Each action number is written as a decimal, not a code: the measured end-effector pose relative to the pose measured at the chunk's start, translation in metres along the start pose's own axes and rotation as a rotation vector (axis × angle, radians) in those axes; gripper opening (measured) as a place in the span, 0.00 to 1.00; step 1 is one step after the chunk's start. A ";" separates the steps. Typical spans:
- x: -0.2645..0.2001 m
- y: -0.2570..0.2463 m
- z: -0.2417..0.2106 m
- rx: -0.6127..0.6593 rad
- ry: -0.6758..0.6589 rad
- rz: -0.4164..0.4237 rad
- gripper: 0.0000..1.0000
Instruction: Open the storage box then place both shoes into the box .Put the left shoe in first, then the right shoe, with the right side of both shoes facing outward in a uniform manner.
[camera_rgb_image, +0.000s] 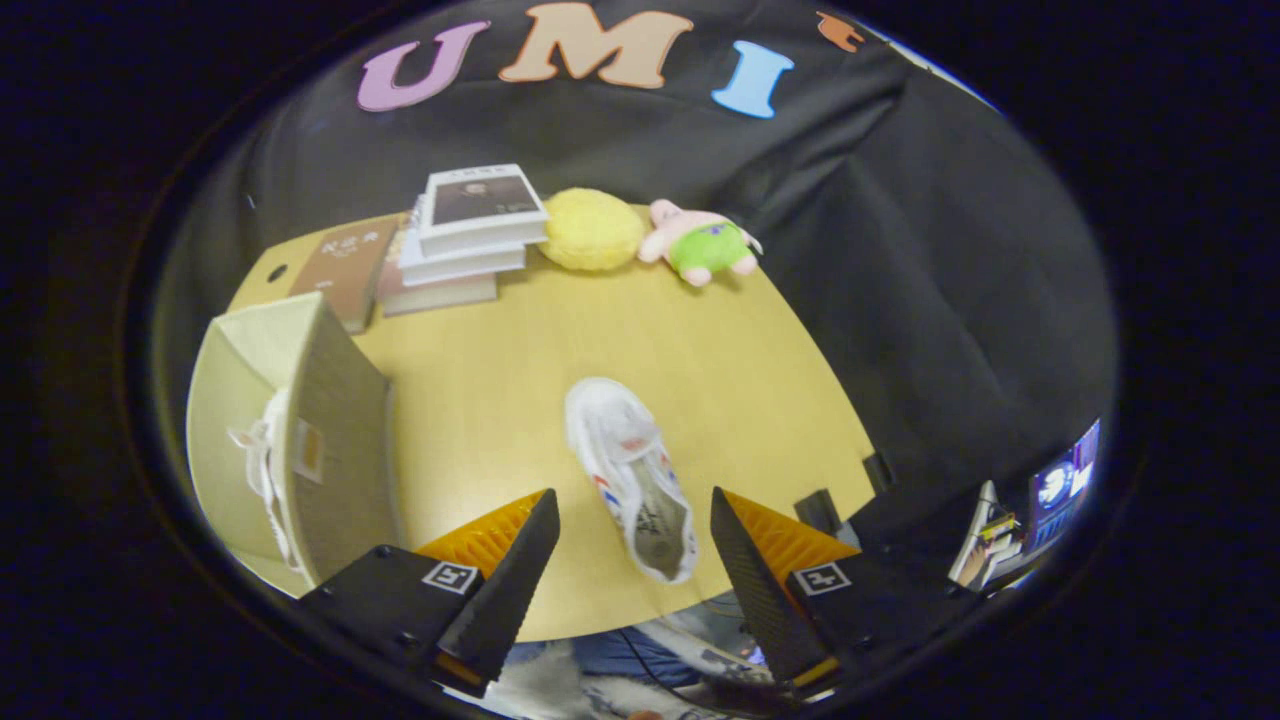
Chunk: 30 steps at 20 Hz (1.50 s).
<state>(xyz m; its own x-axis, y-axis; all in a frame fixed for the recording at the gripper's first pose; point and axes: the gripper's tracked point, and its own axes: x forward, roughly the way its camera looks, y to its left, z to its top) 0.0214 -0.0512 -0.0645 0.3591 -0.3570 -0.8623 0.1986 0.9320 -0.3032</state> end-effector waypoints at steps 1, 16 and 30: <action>0.010 -0.011 -0.008 0.005 0.030 -0.025 0.99; 0.126 -0.010 -0.029 -0.158 0.203 0.038 0.94; 0.148 0.030 -0.023 0.080 0.201 0.189 0.27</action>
<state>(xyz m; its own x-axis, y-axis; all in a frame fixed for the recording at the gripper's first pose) 0.0594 -0.0743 -0.2112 0.2103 -0.1503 -0.9660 0.2191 0.9702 -0.1033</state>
